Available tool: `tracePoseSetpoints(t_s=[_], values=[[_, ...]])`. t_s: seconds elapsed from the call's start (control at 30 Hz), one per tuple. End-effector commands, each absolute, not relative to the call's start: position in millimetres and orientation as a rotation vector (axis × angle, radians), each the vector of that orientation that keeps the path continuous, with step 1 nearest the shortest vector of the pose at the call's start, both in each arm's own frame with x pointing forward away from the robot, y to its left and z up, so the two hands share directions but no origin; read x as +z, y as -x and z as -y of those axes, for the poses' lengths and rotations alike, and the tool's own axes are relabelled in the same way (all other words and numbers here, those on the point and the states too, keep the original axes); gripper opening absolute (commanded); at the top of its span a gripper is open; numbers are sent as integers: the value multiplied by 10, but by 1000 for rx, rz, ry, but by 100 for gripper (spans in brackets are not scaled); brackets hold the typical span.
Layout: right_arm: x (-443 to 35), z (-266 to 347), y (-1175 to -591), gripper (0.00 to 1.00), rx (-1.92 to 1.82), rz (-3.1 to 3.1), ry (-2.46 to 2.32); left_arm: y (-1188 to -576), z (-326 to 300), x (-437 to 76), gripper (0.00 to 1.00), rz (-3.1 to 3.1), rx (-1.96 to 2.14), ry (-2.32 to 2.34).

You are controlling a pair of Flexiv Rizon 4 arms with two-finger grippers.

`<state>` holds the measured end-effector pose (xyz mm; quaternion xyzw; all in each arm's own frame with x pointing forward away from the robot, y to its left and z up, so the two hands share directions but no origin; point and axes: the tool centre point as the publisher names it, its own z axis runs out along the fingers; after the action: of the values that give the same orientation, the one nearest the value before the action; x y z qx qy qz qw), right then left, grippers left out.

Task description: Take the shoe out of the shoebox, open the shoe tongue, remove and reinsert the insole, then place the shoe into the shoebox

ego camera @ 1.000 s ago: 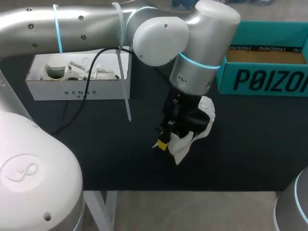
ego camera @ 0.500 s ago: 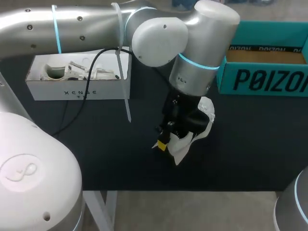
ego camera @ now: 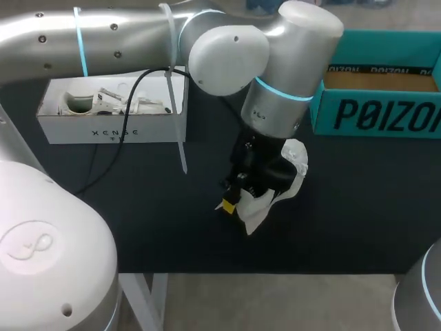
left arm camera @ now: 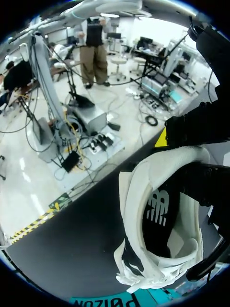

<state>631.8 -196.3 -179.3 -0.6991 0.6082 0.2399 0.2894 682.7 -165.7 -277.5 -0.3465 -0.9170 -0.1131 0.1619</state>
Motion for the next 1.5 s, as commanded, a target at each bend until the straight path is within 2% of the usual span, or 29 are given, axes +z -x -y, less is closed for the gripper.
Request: tracePoseSetpoints(t_s=[0.03,0.33,0.83,1.1,1.5], values=[[-1796,1950,-6241,100,312,-1617,1602,-7042,1325,-2586,0,2635,-341,1059],[-1796,1950,-6241,100,312,-1617,1602,-7571,424,-2337,0,2598,-359,1381],[-1796,1950,-6241,100,312,-1617,1602,-8725,-1176,-2343,0,2728,-434,1508],[-1796,1950,-6241,100,312,-1617,1602,-9027,-1320,-2099,0,2772,-386,1594],[-1796,1950,-6241,100,312,-1617,1602,-9416,-1507,-2051,0,2663,-466,1710]])
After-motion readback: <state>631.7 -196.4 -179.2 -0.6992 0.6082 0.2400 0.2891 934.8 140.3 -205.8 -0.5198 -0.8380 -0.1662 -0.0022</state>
